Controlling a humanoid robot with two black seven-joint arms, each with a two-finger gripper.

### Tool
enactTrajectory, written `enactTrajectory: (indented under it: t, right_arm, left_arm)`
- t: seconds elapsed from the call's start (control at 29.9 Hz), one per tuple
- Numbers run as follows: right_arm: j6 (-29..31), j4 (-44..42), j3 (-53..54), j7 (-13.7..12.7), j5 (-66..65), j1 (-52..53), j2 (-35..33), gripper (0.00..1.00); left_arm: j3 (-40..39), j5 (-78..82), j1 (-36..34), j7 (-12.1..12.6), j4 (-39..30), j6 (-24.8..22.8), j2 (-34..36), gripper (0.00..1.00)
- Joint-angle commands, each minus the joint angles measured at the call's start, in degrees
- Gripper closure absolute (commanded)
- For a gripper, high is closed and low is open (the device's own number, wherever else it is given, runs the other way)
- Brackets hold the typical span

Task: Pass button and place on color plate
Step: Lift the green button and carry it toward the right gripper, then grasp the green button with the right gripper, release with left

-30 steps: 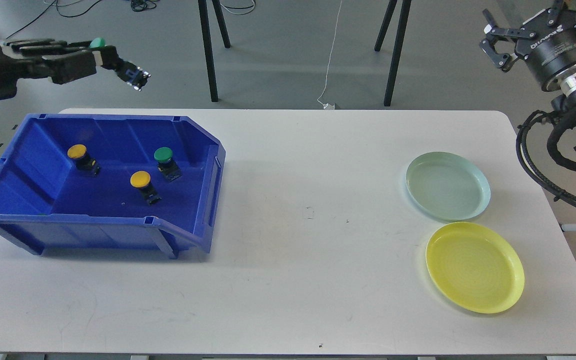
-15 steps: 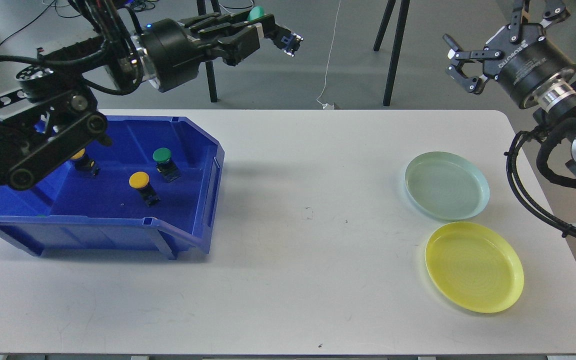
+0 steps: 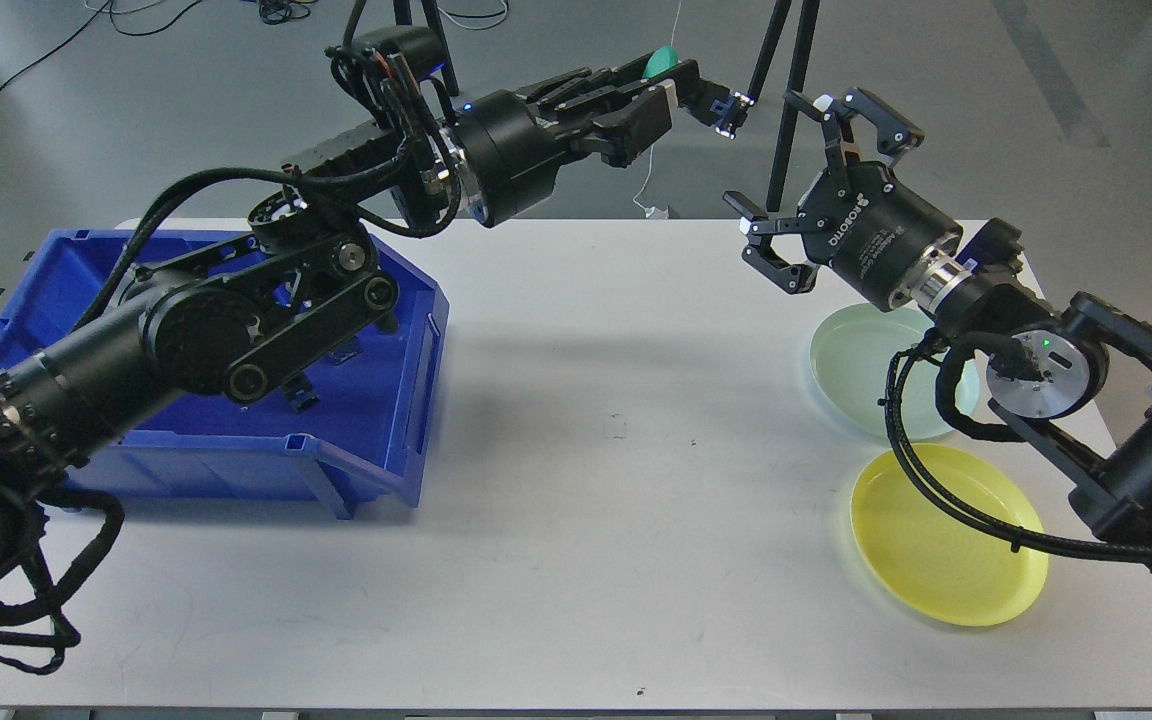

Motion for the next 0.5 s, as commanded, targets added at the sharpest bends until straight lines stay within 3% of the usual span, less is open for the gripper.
enactTrajectory:
  t: [0.0, 0.27, 0.47]
  right_arm:
    - [0.0, -0.1, 0.6, 0.2, -0.2, 0.3, 1.2, 0.11]
    - [0.1, -0.1, 1.5, 0.3, -0.2, 0.3, 2.8, 0.14]
    - [0.5, -0.1, 1.3, 0.3, -1.7, 0.4, 3.6, 0.40]
  left_arm:
    - [0.2, 0.1, 1.2, 0.0, 0.1, 0.0, -0.1, 0.68]
    - [0.3, 0.1, 1.9, 0.1, 0.3, -0.1, -0.2, 0.68]
    - [0.3, 0.1, 1.9, 0.2, 0.3, -0.1, -0.3, 0.68]
